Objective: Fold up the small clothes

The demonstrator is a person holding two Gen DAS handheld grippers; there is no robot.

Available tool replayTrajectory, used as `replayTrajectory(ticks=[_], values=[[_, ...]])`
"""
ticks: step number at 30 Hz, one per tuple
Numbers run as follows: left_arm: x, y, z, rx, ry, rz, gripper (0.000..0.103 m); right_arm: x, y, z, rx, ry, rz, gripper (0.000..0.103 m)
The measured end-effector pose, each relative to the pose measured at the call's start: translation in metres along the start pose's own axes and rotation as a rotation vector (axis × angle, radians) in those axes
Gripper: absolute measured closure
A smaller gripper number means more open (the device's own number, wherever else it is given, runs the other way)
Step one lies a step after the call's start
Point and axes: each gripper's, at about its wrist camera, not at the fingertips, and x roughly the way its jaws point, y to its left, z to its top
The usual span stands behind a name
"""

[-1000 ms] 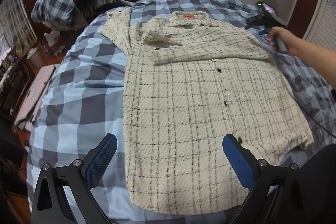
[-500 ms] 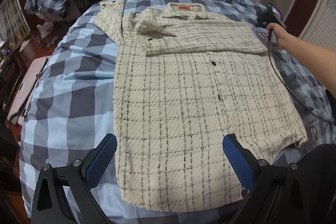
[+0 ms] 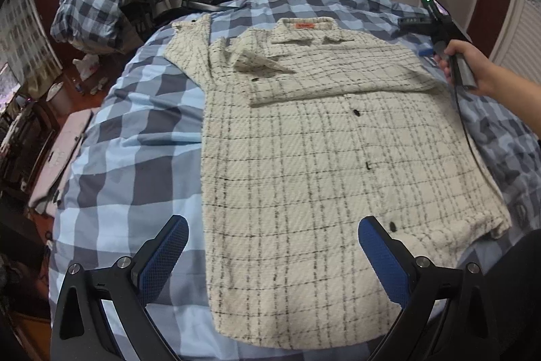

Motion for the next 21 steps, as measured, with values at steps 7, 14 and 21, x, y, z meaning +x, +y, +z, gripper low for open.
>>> replayTrajectory(ticks=[7,14,21], values=[[0.003,0.010,-0.010,-0.019,0.023,0.035,0.001,-0.040,0.039,-0.055,0.074,0.141,0.074,0.020],[0.002,0.004,0.006,-0.024,0.018,0.013,0.001,-0.156,0.062,-0.147,0.090,0.018,0.245,0.009],[0.052,-0.048,0.092,0.053,-0.007,-0.009,0.001,-0.100,0.009,-0.135,0.113,-0.072,-0.028,0.009]])
